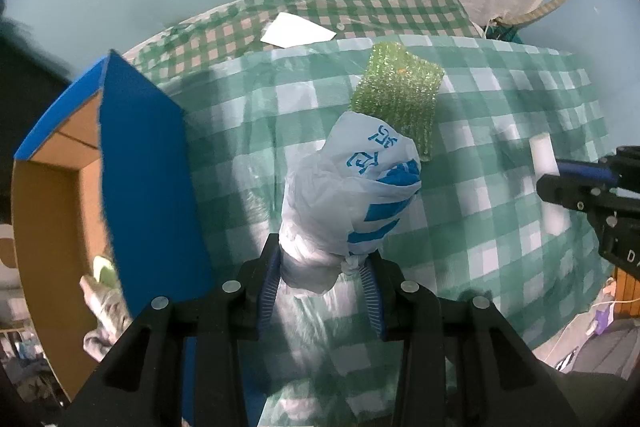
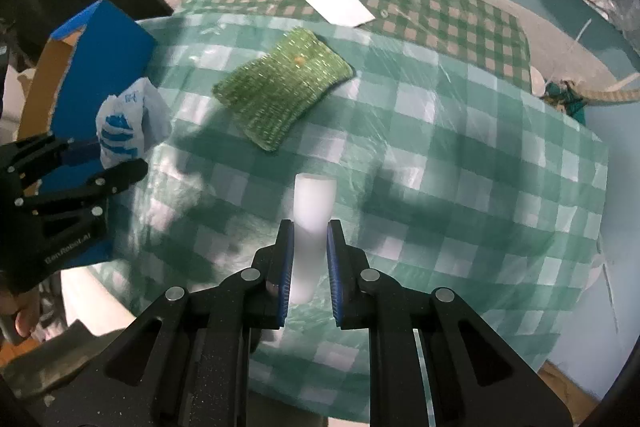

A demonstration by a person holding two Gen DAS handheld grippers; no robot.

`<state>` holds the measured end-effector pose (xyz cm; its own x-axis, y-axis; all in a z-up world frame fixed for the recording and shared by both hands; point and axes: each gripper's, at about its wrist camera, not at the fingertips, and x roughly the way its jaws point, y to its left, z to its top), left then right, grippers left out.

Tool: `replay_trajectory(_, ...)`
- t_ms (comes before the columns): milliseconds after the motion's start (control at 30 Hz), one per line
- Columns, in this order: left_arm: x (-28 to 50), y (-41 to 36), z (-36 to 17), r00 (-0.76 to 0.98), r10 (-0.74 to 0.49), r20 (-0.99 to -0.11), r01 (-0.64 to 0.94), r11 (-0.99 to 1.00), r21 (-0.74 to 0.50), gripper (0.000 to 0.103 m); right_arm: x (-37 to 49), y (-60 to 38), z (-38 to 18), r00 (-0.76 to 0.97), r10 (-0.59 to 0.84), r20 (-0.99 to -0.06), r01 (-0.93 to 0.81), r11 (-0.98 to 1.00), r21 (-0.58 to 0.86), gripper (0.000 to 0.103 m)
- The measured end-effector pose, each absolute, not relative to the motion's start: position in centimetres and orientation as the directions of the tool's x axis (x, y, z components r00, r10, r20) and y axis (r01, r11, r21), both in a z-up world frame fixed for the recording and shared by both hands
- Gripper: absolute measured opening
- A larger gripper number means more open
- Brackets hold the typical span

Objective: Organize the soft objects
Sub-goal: 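Lift and carry the white-and-blue sock and white strip over the box with both tools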

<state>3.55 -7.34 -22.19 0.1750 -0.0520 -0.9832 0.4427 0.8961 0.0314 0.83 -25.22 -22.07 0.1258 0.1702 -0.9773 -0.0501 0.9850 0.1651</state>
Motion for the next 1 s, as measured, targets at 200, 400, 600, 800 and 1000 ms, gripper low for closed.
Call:
replay_trajectory(200, 2.5, -6.4, -19.7, 0.210, -0.061, -0.976, 0.438, 0.898, 0.039, 0.038, 1.0, -24.3, -20.0, 0.145, 0.175, -0.974, -0.084, 0.983, 0.164, 0.014)
replay_trajectory(400, 1.6, -5.0, -17.6, 0.231, -0.071, -0.970, 0.412, 0.911, 0.031, 0.038, 0.9, -23.2, -18.0, 0.162, 0.182, -0.970, -0.112, 0.980, 0.166, 0.014)
replay_trajectory(600, 0.8, -3.3, -16.0, 0.248, -0.085, -0.965, 0.379, 0.925, 0.016, 0.038, 0.9, -21.7, -16.1, 0.181, 0.198, -0.963, -0.145, 0.974, 0.173, 0.014)
replay_trajectory(800, 0.2, -1.7, -15.0, 0.260, -0.078, -0.963, 0.346, 0.938, 0.017, 0.038, 1.1, -20.0, -14.1, 0.201, 0.209, -0.957, -0.191, 0.967, 0.171, 0.014)
replay_trajectory(1000, -0.5, 0.0, -14.1, 0.274, -0.069, -0.959, 0.307, 0.952, 0.019, 0.038, 1.1, -18.1, -12.5, 0.218, 0.220, -0.951, -0.242, 0.956, 0.166, 0.014)
